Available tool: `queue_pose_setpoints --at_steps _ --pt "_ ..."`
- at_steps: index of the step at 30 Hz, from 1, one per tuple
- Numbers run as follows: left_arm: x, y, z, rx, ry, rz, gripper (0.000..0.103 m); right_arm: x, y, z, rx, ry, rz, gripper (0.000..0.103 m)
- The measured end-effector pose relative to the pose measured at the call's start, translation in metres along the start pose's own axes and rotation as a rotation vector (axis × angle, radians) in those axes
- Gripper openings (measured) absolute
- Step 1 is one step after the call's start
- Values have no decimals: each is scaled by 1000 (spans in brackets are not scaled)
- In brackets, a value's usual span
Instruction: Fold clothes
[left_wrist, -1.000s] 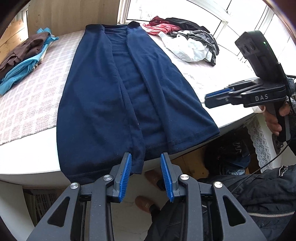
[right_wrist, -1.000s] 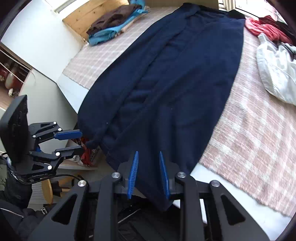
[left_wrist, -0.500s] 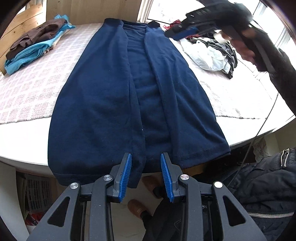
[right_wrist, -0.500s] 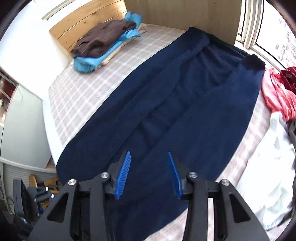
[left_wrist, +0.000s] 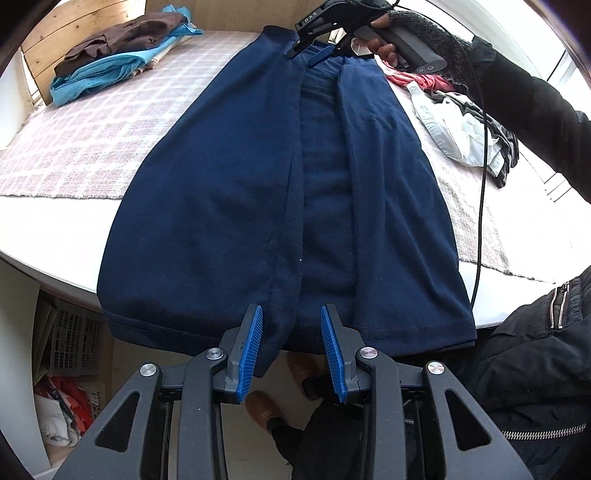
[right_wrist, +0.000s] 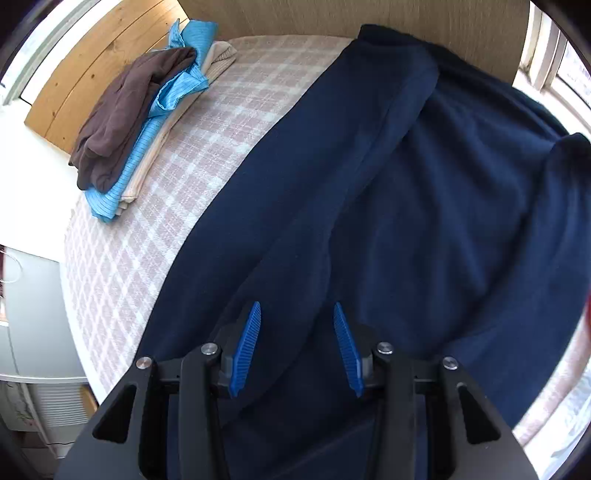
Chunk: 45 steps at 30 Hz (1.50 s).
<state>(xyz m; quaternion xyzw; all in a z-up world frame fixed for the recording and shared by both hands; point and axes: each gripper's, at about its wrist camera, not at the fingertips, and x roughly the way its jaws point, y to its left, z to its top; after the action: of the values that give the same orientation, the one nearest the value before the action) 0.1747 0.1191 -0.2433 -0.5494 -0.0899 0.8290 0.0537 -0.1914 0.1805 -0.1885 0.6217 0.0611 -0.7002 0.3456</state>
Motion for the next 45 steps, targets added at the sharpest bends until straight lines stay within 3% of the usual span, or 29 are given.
queue_pose_setpoints --at_steps 5,12,19,20,21,23,26,36,39,40,42,45 --pt "1 1 4 5 24 10 27 4 -3 7 15 0 36 41" --pt "-1 14 6 -6 55 21 3 5 -4 17 49 14 93 41" --pt "-12 23 9 -15 42 5 2 11 5 25 7 -4 46 41" --pt "-15 24 10 -18 32 6 2 12 7 26 1 -10 37 37" --pt "-18 26 10 -22 26 -1 2 12 8 27 -6 -14 29 25" --pt "-21 28 11 -33 15 -20 2 11 9 29 -16 -15 26 10" --pt "-24 31 10 -45 1 -47 2 9 11 33 -28 -17 22 8" --pt "-47 20 7 -13 -44 -142 2 -17 -1 35 21 -35 27 7" --pt "-38 17 5 -1 -11 -114 2 -15 -8 36 31 -17 67 8" --pt "-34 17 4 3 3 -102 2 -11 -18 35 45 1 71 11" --pt "-30 18 0 4 19 -98 2 -10 -23 32 69 7 66 29" --pt "-30 20 -3 1 17 -104 2 -7 -23 26 64 7 64 31"
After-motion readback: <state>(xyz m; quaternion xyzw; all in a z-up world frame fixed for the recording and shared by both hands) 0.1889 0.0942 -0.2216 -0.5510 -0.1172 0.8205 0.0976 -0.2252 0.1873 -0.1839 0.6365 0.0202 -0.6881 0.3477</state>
